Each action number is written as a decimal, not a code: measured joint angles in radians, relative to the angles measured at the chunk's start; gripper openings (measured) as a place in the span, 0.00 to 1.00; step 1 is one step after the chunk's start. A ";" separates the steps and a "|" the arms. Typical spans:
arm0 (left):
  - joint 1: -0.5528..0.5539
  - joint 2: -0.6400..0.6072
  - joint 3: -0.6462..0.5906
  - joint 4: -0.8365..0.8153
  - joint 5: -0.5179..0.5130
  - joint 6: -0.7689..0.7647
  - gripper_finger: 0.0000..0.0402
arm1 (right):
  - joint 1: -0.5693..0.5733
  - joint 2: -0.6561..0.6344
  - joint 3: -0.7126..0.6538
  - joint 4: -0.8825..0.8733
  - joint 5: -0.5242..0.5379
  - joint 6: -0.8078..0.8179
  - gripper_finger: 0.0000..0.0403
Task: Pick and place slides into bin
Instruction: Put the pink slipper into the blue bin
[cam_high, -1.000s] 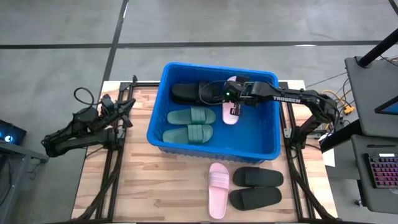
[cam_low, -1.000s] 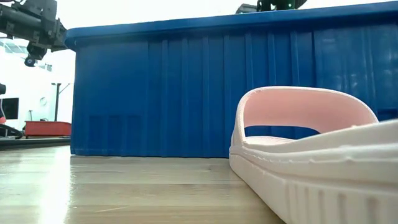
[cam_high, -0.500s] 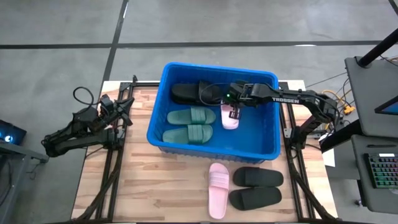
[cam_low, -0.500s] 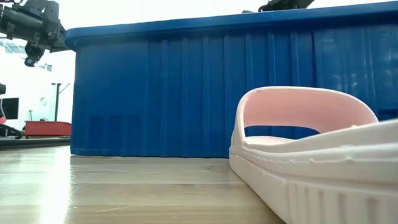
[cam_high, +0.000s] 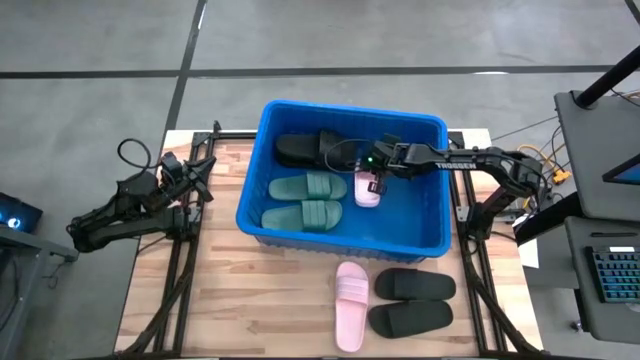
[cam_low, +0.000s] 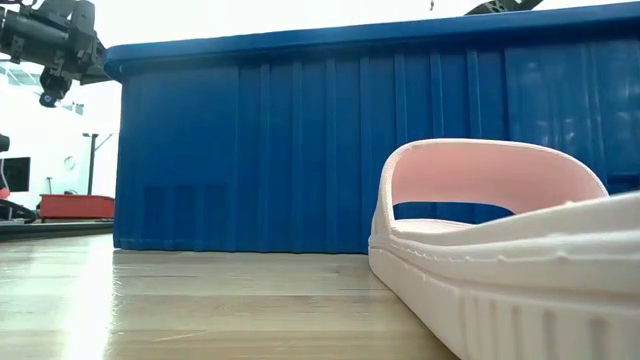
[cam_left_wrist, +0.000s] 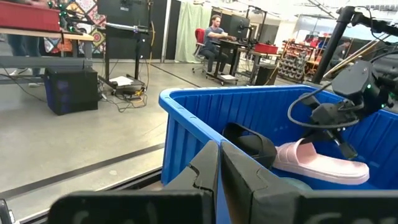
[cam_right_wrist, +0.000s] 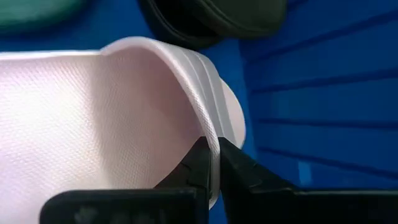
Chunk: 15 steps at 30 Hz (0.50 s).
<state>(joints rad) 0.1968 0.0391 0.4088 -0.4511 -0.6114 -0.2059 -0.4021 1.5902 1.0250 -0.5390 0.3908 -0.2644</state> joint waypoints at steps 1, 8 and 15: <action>0.000 0.000 0.000 0.000 0.000 0.000 0.00 | 0.001 0.000 -0.011 0.014 0.019 0.002 0.03; 0.000 0.000 -0.001 0.001 0.000 -0.001 0.00 | -0.004 0.000 -0.054 0.122 0.084 0.002 0.03; 0.000 0.000 -0.001 0.002 0.000 -0.001 0.00 | -0.006 0.000 -0.072 0.163 0.083 -0.006 0.03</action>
<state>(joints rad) 0.1969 0.0391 0.4076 -0.4488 -0.6113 -0.2066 -0.4077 1.5902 0.9535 -0.3755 0.4743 -0.2703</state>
